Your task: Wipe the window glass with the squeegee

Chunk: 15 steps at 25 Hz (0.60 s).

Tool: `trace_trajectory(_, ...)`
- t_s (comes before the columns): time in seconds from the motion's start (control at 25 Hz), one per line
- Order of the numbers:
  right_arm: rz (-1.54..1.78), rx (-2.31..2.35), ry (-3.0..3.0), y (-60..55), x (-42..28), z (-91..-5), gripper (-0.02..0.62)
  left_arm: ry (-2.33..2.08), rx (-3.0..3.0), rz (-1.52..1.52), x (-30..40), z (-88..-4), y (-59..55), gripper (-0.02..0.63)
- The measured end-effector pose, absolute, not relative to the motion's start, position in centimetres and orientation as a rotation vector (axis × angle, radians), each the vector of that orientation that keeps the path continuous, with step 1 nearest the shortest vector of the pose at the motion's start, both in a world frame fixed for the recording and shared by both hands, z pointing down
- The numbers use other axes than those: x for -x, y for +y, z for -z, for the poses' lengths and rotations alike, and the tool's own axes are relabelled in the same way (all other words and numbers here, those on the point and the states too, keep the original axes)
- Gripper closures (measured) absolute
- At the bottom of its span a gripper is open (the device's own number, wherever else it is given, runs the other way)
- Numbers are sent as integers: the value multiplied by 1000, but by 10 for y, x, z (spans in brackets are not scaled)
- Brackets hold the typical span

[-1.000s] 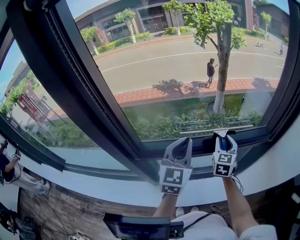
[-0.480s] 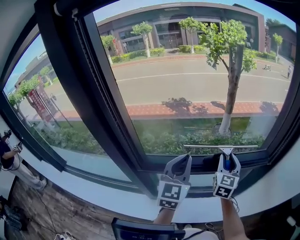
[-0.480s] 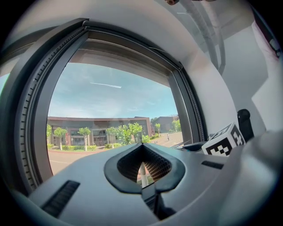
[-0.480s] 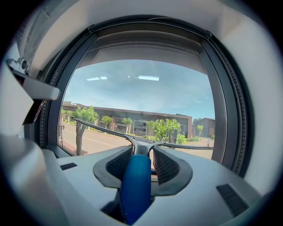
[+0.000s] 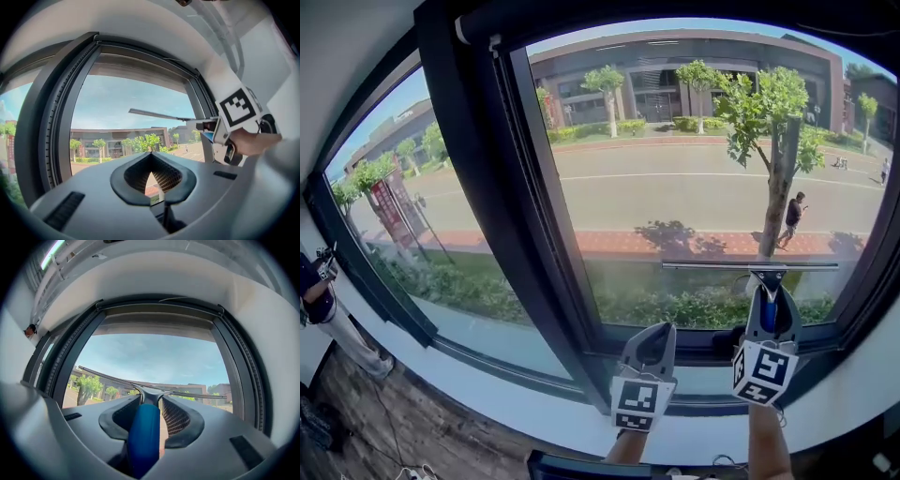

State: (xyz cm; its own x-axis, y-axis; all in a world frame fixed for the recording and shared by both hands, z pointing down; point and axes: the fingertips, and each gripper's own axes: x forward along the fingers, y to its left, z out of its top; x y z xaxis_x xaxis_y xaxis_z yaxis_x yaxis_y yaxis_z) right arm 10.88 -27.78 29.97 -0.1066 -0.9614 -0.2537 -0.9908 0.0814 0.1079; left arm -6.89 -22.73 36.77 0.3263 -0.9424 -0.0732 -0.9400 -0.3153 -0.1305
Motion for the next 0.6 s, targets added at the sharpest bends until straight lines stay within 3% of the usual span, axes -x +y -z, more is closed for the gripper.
trace_trajectory(0.6, -646, 1825, 1983, -262, 26, -60, 446, 1407, 2449, -29, 122, -283, -235, 604)
